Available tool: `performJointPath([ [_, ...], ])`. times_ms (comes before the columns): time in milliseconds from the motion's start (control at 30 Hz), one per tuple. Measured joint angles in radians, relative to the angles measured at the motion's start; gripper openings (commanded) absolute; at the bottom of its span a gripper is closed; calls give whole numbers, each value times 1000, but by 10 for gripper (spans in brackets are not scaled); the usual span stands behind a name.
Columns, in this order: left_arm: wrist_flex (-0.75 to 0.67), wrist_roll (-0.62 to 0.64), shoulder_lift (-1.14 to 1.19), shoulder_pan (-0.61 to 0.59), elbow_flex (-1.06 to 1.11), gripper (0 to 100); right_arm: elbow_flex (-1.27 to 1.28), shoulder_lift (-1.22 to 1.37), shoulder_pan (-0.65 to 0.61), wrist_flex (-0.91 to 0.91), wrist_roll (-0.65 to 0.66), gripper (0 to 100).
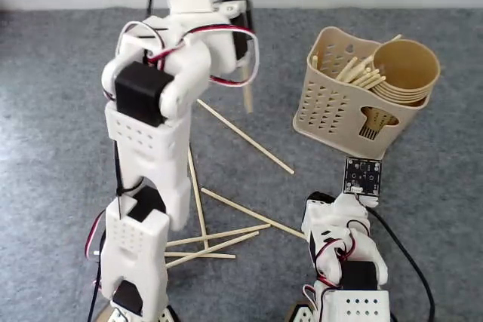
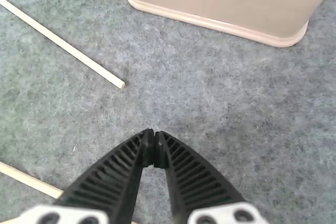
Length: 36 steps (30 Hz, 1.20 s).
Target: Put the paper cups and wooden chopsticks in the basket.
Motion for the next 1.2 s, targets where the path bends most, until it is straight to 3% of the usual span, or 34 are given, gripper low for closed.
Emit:
performJointPath([
  [333,-299,32,38,121,-2,11,0,0,0,0,0,9],
  [733,-743,26,344,195,-2,11,0,0,0,0,0,9],
  [933,-867,-89,465,213,-2,11,0,0,0,0,0,9],
  [1200,-881,-149,488,212,-2,14,0,0,0,0,0,9],
])
